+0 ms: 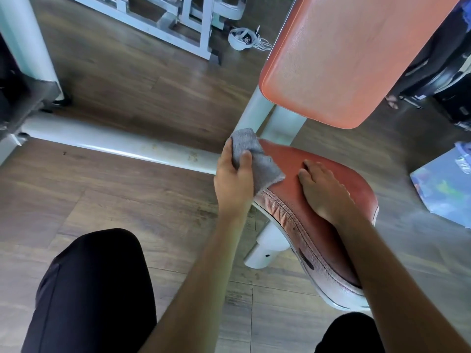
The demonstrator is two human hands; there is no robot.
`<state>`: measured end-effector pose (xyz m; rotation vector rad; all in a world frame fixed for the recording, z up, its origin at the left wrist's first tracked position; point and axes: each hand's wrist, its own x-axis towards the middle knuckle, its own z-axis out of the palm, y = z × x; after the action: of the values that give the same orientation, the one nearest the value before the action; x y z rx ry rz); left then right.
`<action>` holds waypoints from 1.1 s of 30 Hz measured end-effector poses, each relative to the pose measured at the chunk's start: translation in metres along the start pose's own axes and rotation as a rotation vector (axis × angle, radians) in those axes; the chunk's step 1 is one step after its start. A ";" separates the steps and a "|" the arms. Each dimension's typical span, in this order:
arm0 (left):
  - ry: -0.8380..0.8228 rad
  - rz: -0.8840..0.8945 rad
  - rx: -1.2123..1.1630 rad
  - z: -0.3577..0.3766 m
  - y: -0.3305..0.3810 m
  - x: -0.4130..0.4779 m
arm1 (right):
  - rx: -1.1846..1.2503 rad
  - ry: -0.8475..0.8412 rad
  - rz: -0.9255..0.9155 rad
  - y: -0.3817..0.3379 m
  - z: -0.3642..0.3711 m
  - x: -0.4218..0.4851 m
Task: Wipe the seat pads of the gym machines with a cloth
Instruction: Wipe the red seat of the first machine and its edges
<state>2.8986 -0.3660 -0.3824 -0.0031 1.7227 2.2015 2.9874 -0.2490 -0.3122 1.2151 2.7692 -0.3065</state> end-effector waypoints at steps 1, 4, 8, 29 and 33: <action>-0.013 -0.056 -0.014 0.001 0.008 0.014 | -0.002 0.005 -0.002 -0.001 0.000 0.000; -0.038 -0.071 0.037 -0.001 0.013 0.000 | -0.003 -0.002 0.002 -0.002 0.000 -0.002; -0.024 0.033 0.079 -0.011 0.011 -0.029 | 0.003 -0.007 0.006 -0.004 -0.002 -0.003; 0.140 0.037 -0.034 0.032 0.003 -0.062 | 0.085 0.001 -0.046 0.008 -0.007 0.003; -0.001 -0.081 -0.017 0.037 0.000 -0.087 | 0.207 -0.053 -0.140 0.040 -0.026 -0.010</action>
<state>2.9878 -0.3542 -0.3541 -0.0747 1.6735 2.1570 3.0234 -0.2243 -0.2905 1.0353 2.8388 -0.6416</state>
